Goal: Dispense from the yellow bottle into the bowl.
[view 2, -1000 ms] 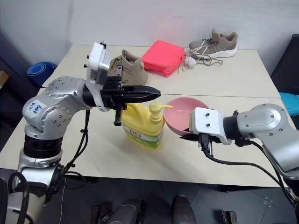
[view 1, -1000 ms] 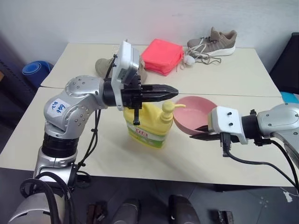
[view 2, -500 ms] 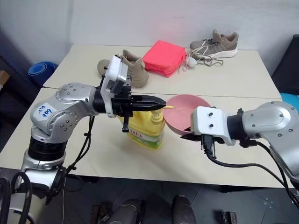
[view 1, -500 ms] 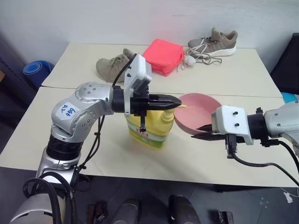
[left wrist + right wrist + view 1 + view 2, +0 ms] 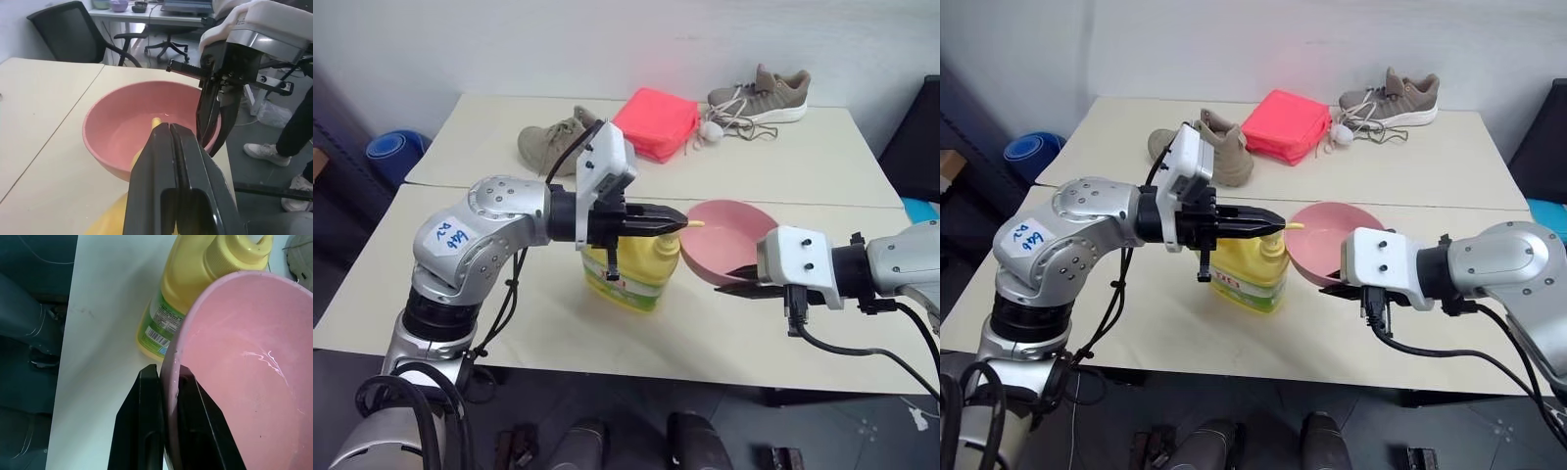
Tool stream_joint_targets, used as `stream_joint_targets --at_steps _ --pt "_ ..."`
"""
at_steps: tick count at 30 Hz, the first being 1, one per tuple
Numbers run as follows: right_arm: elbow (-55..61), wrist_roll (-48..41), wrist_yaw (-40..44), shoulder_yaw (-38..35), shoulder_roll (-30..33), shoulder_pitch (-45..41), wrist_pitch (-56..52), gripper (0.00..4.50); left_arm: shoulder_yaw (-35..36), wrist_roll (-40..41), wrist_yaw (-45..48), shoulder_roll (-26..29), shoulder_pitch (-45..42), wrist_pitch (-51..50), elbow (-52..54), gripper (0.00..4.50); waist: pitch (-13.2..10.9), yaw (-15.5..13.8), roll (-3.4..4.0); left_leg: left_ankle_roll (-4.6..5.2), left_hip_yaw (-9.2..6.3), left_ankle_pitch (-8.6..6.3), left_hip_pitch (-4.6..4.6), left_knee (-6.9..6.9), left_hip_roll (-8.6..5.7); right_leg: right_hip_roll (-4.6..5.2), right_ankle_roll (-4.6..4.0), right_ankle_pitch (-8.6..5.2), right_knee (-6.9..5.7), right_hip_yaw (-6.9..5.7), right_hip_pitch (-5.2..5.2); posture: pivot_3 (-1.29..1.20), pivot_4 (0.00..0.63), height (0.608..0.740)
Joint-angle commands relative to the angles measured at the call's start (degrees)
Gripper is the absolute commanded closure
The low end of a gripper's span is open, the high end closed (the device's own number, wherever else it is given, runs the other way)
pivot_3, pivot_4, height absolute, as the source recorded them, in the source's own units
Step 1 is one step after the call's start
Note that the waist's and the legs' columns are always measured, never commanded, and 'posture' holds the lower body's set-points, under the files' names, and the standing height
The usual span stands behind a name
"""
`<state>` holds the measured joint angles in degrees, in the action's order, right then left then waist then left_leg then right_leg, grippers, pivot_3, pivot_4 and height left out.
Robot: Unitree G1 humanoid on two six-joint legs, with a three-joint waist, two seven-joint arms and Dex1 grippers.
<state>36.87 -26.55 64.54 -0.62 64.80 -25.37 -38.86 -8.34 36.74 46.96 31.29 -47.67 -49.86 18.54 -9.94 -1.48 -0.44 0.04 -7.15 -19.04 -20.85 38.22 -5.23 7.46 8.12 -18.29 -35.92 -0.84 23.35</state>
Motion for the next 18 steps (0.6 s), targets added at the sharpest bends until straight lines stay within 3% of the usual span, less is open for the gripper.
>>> stream_joint_targets --at_steps 1,5,9,14,18 --pt "2.07 -1.24 -0.30 -2.11 0.11 -0.19 0.80 4.50 -5.75 -0.98 -0.82 -0.03 5.43 -7.17 -3.73 4.48 0.06 -0.01 -0.02 0.00 0.00 0.00 0.11 -0.03 0.00 0.00 0.00 0.00 0.02 0.00 -0.10 0.00 0.150 0.740" --pt "2.11 -1.56 -0.64 -2.19 -0.10 0.17 0.75 4.50 -5.22 0.00 -1.43 -0.18 6.07 -9.24 -3.95 4.48 0.10 -0.04 -0.07 0.07 -0.06 -0.06 0.74 -0.18 0.04 -0.02 0.00 0.00 0.30 -0.06 -0.87 0.00 0.150 0.740" --pt "2.25 -1.47 -1.07 -2.31 -0.24 0.87 1.00 4.50 -4.92 -0.30 -1.24 -0.28 6.11 -7.82 -4.04 4.48 0.12 -0.03 -0.09 0.07 -0.08 -0.07 0.74 -0.18 0.03 -0.02 0.00 0.00 0.32 -0.06 -0.88 0.00 0.150 0.740" --pt "0.88 0.25 -2.25 -3.53 -0.62 4.11 3.11 4.50 0.65 0.75 0.29 -0.94 3.61 -2.71 -6.19 4.48 0.11 -0.04 -0.09 0.07 -0.08 -0.06 0.71 -0.18 0.03 -0.02 0.00 0.00 0.31 -0.06 -0.84 0.00 0.150 0.740" --pt "-3.13 4.73 -3.19 -5.98 -1.49 10.60 10.55 4.50 6.25 2.52 2.91 1.55 3.79 -0.77 -6.93 4.48 -0.02 -0.03 -0.16 0.07 -0.06 -0.06 0.55 -0.18 0.00 0.00 0.01 0.00 0.30 -0.05 -0.66 0.00 0.150 0.740"
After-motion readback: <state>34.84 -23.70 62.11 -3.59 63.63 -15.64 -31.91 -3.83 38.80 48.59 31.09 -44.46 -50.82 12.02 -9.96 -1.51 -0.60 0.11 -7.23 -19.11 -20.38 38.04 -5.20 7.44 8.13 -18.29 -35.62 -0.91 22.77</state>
